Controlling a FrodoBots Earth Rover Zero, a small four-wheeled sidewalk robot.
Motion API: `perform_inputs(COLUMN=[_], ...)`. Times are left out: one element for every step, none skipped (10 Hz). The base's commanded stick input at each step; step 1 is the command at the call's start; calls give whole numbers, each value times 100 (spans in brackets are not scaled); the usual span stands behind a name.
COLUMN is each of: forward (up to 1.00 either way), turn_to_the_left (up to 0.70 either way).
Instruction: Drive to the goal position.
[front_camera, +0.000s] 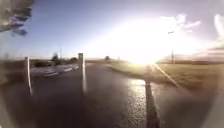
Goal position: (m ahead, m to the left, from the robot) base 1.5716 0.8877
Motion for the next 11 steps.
perform_inputs(forward=[45,45,45,45,45,45,45,45,45,45,45], turn_to_the_left=[0,0,0,0,0,0,0,0,1,7,13])
